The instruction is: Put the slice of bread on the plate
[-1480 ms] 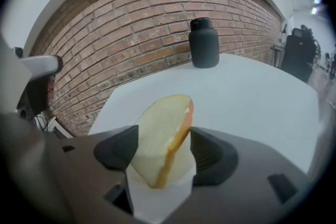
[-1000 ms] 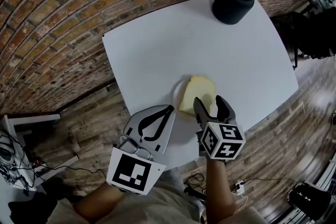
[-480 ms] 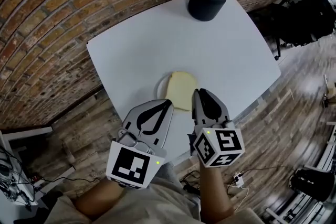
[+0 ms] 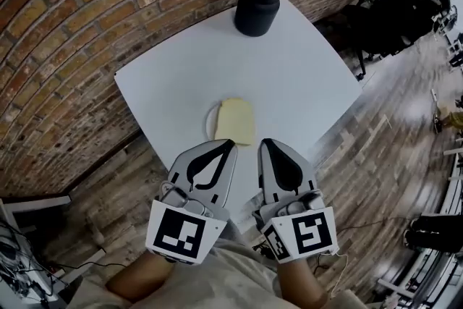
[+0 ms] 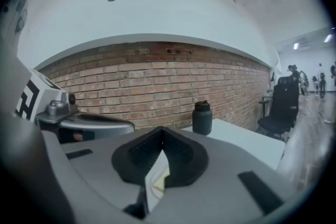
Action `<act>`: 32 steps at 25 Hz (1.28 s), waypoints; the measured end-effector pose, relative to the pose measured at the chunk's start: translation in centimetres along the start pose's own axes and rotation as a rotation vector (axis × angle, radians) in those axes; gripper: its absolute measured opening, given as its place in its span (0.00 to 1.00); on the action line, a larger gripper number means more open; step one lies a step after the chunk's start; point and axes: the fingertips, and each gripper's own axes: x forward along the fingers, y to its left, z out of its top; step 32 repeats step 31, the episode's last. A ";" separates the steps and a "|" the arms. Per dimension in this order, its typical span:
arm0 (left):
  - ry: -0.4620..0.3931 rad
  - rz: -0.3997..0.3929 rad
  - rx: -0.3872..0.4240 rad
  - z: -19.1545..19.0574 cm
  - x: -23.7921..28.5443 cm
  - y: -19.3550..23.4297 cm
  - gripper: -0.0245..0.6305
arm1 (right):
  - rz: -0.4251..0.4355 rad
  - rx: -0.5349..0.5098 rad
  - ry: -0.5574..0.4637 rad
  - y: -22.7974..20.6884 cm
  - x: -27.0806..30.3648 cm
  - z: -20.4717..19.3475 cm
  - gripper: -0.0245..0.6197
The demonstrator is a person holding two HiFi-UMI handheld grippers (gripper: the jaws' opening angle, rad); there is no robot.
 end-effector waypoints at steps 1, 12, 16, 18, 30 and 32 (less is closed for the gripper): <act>-0.010 -0.002 0.005 0.5 -0.6 -0.4 0.05 | -0.002 -0.007 -0.012 0.4 -0.8 0.6 0.05; -0.025 -0.024 0.021 2.3 -5.2 -3.9 0.05 | 0.009 -0.032 -0.061 4.2 -6.2 2.6 0.05; -0.031 -0.032 0.026 2.3 -5.8 -4.8 0.05 | 0.010 -0.029 -0.067 4.4 -7.5 2.4 0.05; -0.030 -0.032 0.033 2.4 -5.9 -5.2 0.05 | 0.010 -0.024 -0.071 4.4 -8.0 2.3 0.05; -0.037 -0.004 0.040 1.8 -5.7 -6.9 0.05 | 0.046 -0.029 -0.087 2.9 -8.8 1.9 0.05; -0.037 -0.002 0.040 1.8 -5.6 -7.0 0.05 | 0.049 -0.030 -0.086 2.8 -8.8 1.8 0.05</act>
